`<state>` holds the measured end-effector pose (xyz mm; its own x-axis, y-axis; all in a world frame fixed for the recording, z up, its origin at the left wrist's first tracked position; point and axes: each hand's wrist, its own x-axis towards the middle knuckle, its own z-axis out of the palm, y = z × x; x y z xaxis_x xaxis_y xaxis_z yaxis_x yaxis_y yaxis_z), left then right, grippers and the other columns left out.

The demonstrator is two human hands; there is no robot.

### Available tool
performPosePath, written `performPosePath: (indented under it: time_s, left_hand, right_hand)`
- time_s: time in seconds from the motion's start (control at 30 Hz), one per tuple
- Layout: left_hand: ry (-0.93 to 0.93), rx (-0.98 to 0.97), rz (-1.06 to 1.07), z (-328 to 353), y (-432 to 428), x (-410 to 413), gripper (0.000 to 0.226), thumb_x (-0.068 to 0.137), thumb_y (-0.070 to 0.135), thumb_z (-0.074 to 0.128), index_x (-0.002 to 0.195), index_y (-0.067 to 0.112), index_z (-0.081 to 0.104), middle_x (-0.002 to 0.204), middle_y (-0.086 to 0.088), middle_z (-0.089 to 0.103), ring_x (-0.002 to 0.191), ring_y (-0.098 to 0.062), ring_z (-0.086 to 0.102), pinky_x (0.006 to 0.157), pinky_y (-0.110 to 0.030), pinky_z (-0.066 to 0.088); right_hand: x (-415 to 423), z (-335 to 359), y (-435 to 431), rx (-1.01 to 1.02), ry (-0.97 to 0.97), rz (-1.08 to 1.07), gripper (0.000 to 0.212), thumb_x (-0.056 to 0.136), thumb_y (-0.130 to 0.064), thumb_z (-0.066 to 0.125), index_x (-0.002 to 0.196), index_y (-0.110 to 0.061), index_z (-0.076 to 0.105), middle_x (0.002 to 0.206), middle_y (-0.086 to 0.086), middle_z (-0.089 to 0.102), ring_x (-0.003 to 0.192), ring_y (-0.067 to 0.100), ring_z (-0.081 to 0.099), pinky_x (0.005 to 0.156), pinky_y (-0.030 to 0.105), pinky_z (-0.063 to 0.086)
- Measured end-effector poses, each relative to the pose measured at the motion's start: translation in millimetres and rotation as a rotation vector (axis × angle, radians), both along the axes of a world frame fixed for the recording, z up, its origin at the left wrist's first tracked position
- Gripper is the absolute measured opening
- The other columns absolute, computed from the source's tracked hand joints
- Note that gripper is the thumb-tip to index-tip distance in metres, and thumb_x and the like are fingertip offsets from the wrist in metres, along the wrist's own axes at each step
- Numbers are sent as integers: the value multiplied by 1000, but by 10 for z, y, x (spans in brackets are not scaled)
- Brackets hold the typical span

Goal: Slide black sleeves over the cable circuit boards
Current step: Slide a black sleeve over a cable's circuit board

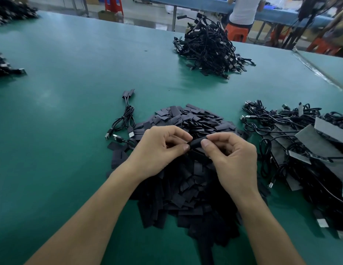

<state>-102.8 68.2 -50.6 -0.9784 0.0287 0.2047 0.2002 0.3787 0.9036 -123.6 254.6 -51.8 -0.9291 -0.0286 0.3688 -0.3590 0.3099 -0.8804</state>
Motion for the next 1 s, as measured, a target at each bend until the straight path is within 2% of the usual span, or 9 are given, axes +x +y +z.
performPosePath:
  time_s: [0.13, 0.23, 0.37, 0.47, 0.57, 0.67, 0.77, 0.9, 1.0]
  left_hand:
    - [181, -500, 179, 65, -19, 39, 24, 84, 58, 58, 97, 41, 68, 80, 21, 71, 77, -1, 63, 66, -27, 47]
    - [184, -489, 204, 94, -51, 19, 26, 92, 56, 54, 92, 36, 71, 75, 17, 70, 75, -8, 63, 63, -30, 47]
    - [185, -481, 501, 155, -140, -168, 25, 96, 45, 59, 88, 26, 75, 72, 6, 71, 70, -23, 64, 61, -35, 49]
    - [46, -471, 717, 187, -374, -425, 26, 98, 34, 55, 97, 18, 75, 90, -16, 74, 88, -42, 65, 75, -46, 53]
    - [-54, -475, 819, 188, -602, -645, 26, 99, 18, 49, 106, 10, 73, 104, -27, 69, 98, -48, 61, 85, -49, 49]
    - [-151, -493, 809, 171, -703, -811, 20, 96, 7, 47, 102, 1, 65, 109, -33, 63, 105, -49, 56, 88, -49, 45]
    - [-222, -490, 738, 148, -646, -890, 33, 98, 14, 50, 123, -2, 62, 124, -33, 58, 119, -46, 51, 100, -46, 42]
    - [-105, -678, 664, 116, -451, -753, 37, 97, 24, 55, 128, 4, 62, 138, -20, 54, 127, -40, 49, 105, -47, 40]
    - [1, -657, 581, 127, -203, -504, 28, 96, 25, 57, 119, 15, 70, 128, -9, 64, 117, -32, 58, 100, -44, 44]
  right_hand:
    - [-21, 79, 37, -276, -40, 14, 12, 84, -13, 76, 81, -23, 72, 74, 0, 73, 65, 11, 67, 62, 19, 52]
    - [-26, 96, 61, -320, -81, -11, 11, 86, -11, 75, 83, -22, 71, 76, 3, 74, 65, 13, 67, 62, 21, 52]
    - [-20, 43, 108, -29, -39, -105, 11, 88, -17, 73, 87, -28, 70, 72, -8, 73, 68, 9, 70, 68, 27, 57]
    - [-24, 33, 149, 212, 58, -147, 9, 88, -17, 72, 85, -26, 72, 66, -18, 66, 70, -6, 65, 64, 5, 47]
    - [-33, 12, 174, 361, 55, -146, 5, 90, -19, 70, 87, -22, 73, 68, -20, 63, 73, -7, 62, 61, 2, 42]
    - [-44, -29, 182, 453, 18, -146, 5, 91, -26, 68, 88, -26, 71, 69, -19, 64, 66, -4, 61, 57, 9, 46]
    - [-60, -57, 179, 479, -19, -156, 6, 92, -28, 67, 87, -28, 71, 68, -18, 64, 63, -4, 61, 58, 18, 51]
    - [-72, -83, 172, 518, -54, -149, 7, 93, -28, 65, 88, -26, 70, 70, -16, 63, 66, 0, 61, 62, 25, 54]
    - [-59, -21, 147, 566, -74, -123, 11, 95, -26, 62, 92, -22, 71, 75, -12, 65, 70, 5, 60, 66, 28, 54]
